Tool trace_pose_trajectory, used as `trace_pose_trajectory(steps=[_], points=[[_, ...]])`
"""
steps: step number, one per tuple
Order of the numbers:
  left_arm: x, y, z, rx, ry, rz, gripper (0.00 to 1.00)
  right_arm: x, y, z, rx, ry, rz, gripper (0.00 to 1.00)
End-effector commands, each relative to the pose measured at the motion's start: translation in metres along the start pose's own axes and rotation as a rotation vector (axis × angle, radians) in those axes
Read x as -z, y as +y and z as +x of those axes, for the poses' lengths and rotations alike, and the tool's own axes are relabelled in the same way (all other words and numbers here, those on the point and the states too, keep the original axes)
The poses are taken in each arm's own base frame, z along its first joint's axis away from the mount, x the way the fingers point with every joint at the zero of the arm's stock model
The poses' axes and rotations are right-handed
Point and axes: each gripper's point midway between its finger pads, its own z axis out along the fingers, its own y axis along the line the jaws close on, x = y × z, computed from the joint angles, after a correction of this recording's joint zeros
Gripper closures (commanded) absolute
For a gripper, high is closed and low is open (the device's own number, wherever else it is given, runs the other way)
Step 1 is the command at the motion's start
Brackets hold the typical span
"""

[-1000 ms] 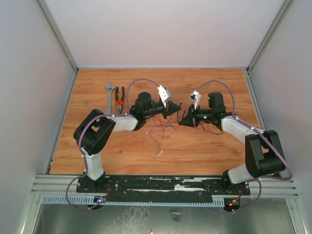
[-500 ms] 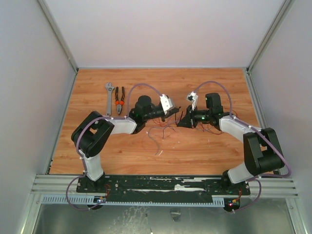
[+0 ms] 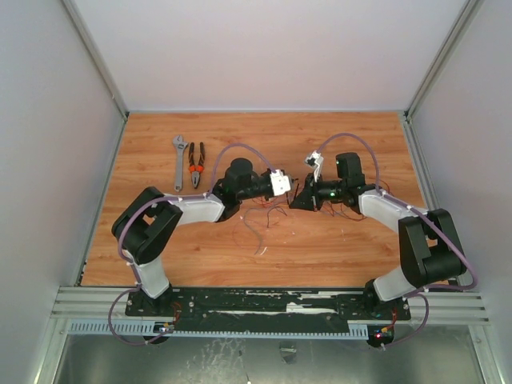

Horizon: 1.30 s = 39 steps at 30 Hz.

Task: Zip-tie the wires
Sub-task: Tie the cable at the center of the board.

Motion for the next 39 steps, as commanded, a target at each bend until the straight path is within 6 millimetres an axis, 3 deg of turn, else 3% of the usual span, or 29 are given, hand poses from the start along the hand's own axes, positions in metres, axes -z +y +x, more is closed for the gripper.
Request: trace_pose_trajectory(steps=[1,11,27,39], points=[[0.006,0.014,-0.013,-0.145,-0.001,-0.037,1.00,-0.001,0.007,0.000,0.032,0.002,-0.035,1.00],[0.018,0.015,-0.017,-0.256,-0.015,-0.066,1.00,-0.001,0.012,0.001,0.051,0.004,-0.062,1.00],[0.022,0.007,-0.021,-0.267,0.005,0.010,1.00,-0.009,0.015,0.023,0.100,0.094,-0.047,1.00],[0.029,0.000,-0.025,-0.270,-0.005,0.029,1.00,-0.009,0.020,0.026,0.118,0.097,-0.086,1.00]])
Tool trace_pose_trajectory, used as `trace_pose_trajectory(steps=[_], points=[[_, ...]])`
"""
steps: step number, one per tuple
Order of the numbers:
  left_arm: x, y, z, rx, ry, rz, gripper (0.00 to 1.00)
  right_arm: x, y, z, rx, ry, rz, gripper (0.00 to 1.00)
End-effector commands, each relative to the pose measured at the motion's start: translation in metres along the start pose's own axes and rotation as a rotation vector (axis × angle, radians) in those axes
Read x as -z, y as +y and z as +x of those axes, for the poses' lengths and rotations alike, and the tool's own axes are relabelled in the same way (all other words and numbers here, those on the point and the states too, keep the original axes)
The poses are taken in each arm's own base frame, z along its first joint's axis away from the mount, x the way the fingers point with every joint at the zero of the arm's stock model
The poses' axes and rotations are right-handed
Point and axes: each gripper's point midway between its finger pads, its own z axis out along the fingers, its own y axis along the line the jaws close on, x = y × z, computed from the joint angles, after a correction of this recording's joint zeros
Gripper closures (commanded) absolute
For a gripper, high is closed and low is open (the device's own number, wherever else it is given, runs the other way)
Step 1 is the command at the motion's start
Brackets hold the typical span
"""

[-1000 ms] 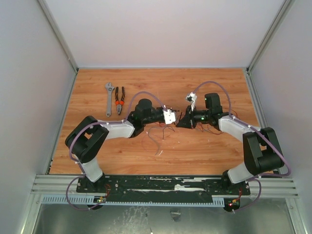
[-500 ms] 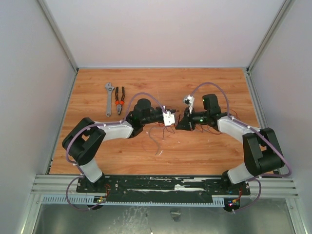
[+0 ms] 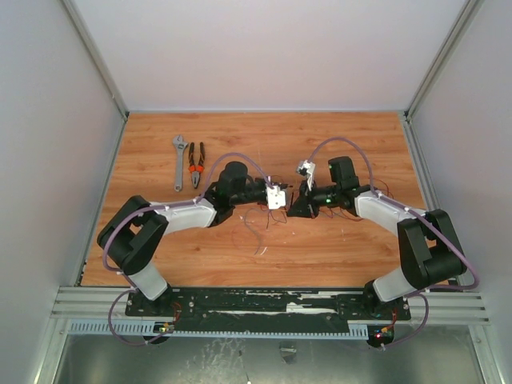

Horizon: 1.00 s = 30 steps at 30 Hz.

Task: Zip-tie the wires
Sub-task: Tie the cable at the center of the board.

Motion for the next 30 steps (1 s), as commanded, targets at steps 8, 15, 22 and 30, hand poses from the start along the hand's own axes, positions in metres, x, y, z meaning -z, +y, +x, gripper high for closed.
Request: trace_pose_trajectory(steps=[8,15,22,30], points=[[0.016,0.008,-0.027,-0.055,-0.086,-0.058,1.00,-0.002,0.014,0.005,0.014,0.018,-0.089,1.00],[0.019,0.006,-0.031,-0.085,-0.124,-0.086,1.00,-0.004,0.016,0.005,0.018,0.020,-0.109,1.00],[0.019,0.003,-0.031,-0.114,-0.137,-0.080,1.00,-0.009,0.023,0.007,0.027,0.036,-0.125,1.00],[0.020,0.001,-0.023,-0.138,-0.105,-0.086,1.00,-0.012,0.022,0.004,0.035,0.041,-0.128,1.00]])
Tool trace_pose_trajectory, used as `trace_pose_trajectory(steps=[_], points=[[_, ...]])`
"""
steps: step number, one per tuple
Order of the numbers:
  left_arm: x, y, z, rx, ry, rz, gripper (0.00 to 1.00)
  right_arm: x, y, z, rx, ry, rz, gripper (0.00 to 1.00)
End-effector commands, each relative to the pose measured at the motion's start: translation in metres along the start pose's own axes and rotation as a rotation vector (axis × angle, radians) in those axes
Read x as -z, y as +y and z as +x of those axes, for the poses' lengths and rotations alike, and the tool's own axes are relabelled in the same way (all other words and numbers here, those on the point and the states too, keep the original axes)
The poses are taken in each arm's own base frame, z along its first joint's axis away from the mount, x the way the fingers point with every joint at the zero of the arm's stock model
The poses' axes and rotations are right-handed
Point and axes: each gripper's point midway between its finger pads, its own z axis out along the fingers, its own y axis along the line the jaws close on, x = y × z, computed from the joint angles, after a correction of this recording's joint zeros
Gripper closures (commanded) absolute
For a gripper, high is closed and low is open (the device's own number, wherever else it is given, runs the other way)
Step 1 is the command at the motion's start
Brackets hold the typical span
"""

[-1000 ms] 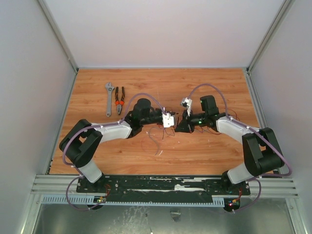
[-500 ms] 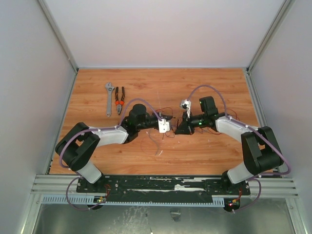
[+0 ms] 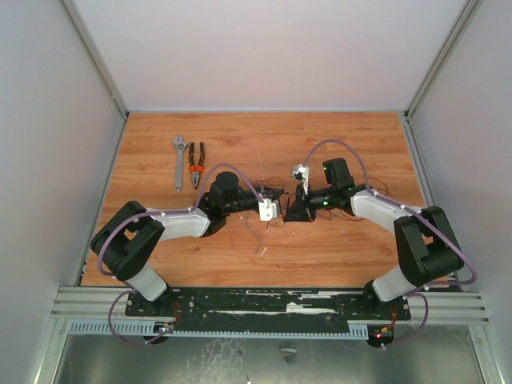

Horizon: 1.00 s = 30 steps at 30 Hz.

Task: Zip-tie the wires
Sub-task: Tie the cable at the center of the board.

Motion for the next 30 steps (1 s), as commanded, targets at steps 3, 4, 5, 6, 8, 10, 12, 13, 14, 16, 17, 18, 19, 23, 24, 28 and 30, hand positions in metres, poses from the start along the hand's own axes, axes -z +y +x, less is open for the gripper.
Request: trace_pose_trajectory(steps=[3,4,5,6,8,10,12,13,14,16,17,18,19,23,24,28,30], points=[[0.002,0.015,-0.007,-0.079,-0.010,-0.060,1.00,-0.004,0.003,-0.003,-0.001,0.009,-0.028,1.00],[0.002,0.016,-0.006,-0.077,-0.006,-0.062,1.00,-0.004,0.002,-0.003,-0.004,0.010,-0.027,1.00],[0.002,0.016,-0.006,-0.080,-0.004,-0.064,1.00,-0.005,0.002,-0.003,-0.003,0.009,-0.026,1.00],[0.002,0.017,-0.005,-0.084,0.000,-0.065,1.00,-0.005,0.001,-0.004,-0.003,0.009,-0.026,1.00],[0.002,0.017,-0.002,-0.096,0.006,-0.066,1.00,-0.005,0.001,-0.005,-0.001,0.007,-0.026,1.00],[0.002,0.018,-0.001,-0.100,0.004,-0.068,1.00,-0.005,0.000,-0.006,0.003,0.007,-0.023,1.00],[0.002,0.019,-0.002,-0.103,0.002,-0.070,1.00,-0.006,0.000,-0.006,0.006,0.010,-0.024,1.00],[0.002,0.020,-0.001,-0.111,0.004,-0.068,1.00,-0.006,0.000,-0.006,0.008,0.010,-0.024,1.00],[0.002,0.020,-0.001,-0.118,0.009,-0.063,1.00,-0.005,0.000,-0.005,0.008,0.011,-0.022,1.00],[0.003,0.021,0.001,-0.141,0.025,-0.049,1.00,-0.006,-0.001,-0.005,0.008,0.012,-0.022,1.00],[0.003,0.021,0.002,-0.151,0.032,-0.043,1.00,-0.006,-0.001,-0.005,0.008,0.012,-0.022,1.00],[0.004,0.021,0.003,-0.160,0.038,-0.040,1.00,-0.006,-0.001,-0.006,0.012,0.011,-0.025,1.00],[0.005,0.022,0.003,-0.168,0.042,-0.042,1.00,-0.006,-0.001,-0.006,0.014,0.012,-0.024,1.00],[0.006,0.024,0.004,-0.176,0.053,-0.043,1.00,-0.006,-0.002,-0.007,0.017,0.014,-0.021,1.00],[0.007,0.025,0.005,-0.177,0.056,-0.046,1.00,-0.006,-0.002,-0.007,0.019,0.014,-0.022,1.00],[0.006,0.024,0.005,-0.172,0.047,-0.047,1.00,-0.007,-0.001,-0.007,0.018,0.014,-0.025,1.00],[0.006,0.025,0.004,-0.168,0.040,-0.052,1.00,-0.009,-0.001,-0.006,0.015,0.017,-0.033,1.00]])
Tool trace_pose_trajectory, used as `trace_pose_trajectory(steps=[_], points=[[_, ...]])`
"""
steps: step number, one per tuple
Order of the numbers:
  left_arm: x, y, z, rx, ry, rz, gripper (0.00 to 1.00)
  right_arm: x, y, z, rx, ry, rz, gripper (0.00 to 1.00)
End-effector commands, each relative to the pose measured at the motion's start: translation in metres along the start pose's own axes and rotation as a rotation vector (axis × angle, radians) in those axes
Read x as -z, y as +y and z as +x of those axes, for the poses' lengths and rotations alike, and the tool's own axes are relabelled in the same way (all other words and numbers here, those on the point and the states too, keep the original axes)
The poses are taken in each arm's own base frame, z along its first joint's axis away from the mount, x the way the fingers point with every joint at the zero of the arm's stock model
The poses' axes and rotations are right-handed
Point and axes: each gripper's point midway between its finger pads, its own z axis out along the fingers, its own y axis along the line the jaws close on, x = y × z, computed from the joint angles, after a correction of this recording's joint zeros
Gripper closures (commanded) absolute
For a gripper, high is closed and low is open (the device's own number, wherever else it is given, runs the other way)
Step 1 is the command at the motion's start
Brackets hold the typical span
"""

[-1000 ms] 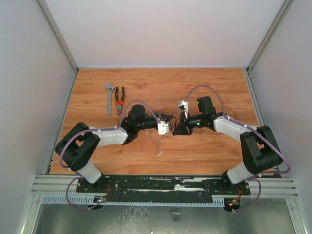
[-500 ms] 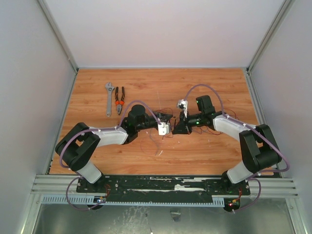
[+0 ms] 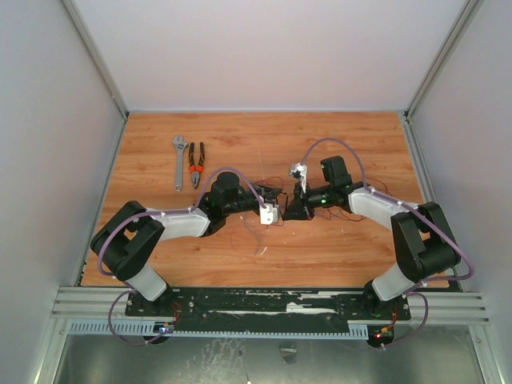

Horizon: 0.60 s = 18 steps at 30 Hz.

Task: Zip-tie the wires
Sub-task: Tie the cable at the center of the board.

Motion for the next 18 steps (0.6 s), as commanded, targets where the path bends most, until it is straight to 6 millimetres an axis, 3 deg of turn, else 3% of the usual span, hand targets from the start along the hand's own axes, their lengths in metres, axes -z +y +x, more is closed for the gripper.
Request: trace_pose_trajectory(steps=[1,18], points=[[0.0029,0.0264,-0.0078,-0.049,-0.019,-0.075,1.00,-0.0060,0.0041,-0.0030,0.011,0.013,-0.031,1.00],[0.0056,0.0266,-0.0094,-0.047,-0.029,-0.099,1.00,-0.0078,0.0028,-0.0049,0.017,0.016,-0.035,1.00]])
